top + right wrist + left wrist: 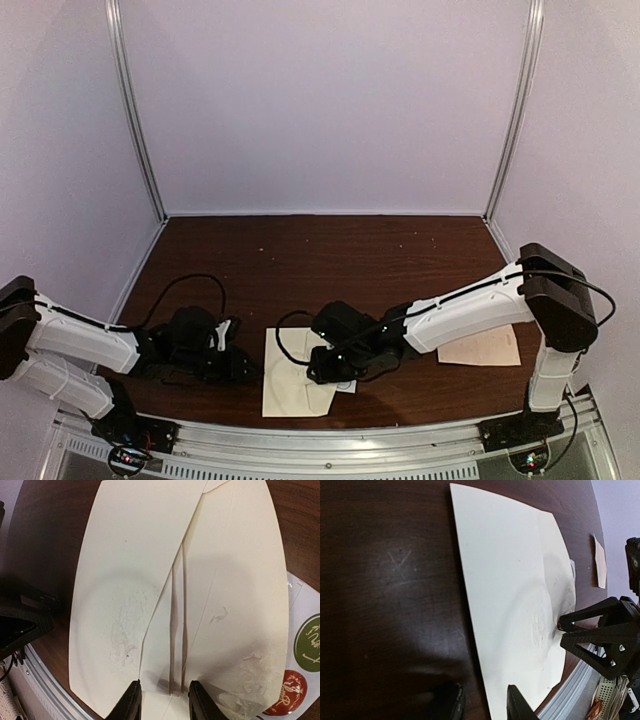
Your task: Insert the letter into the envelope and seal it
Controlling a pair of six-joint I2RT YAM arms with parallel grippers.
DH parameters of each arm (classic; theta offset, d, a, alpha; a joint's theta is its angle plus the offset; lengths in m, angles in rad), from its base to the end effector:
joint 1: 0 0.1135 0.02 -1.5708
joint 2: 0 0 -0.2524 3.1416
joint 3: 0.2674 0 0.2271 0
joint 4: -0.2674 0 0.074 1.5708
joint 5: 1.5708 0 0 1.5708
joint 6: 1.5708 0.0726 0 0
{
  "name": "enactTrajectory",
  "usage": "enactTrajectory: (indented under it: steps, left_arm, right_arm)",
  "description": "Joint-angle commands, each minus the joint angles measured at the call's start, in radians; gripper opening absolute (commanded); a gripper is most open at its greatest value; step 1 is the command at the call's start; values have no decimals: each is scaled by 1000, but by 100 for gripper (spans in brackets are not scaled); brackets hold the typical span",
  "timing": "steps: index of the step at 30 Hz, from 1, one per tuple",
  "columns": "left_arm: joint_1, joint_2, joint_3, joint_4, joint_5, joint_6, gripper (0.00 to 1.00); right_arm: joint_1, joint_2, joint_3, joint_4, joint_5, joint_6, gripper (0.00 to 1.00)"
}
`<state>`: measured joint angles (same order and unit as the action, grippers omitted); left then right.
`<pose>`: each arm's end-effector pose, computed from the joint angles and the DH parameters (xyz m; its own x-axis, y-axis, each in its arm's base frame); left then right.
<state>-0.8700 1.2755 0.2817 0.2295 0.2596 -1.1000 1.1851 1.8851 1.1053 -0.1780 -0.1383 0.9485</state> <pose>0.1279 -0.1805 0.1044 -0.9673 -0.1893 -0.1691 -0.0084 0.6898 -0.7239 0.1337 0.3558 0.1229 -0.9493 -0.1987 -0.2437 -0.3023 0.7901 0.5332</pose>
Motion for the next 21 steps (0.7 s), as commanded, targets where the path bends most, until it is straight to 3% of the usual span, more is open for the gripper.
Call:
enactTrajectory:
  steps: [1, 13, 21]
  left_arm:
    - [-16, 29, -15, 87, 20, -10, 26]
    - [-56, 137, 25, 133, 25, -17, 16]
    - [-66, 175, 50, 134, 30, -12, 14]
  right_arm:
    - [2, 21, -5, 29, -17, 7, 33]
    - [2, 42, 8, 60, -53, 6, 31]
    - [2, 60, 28, 70, -72, 0, 30]
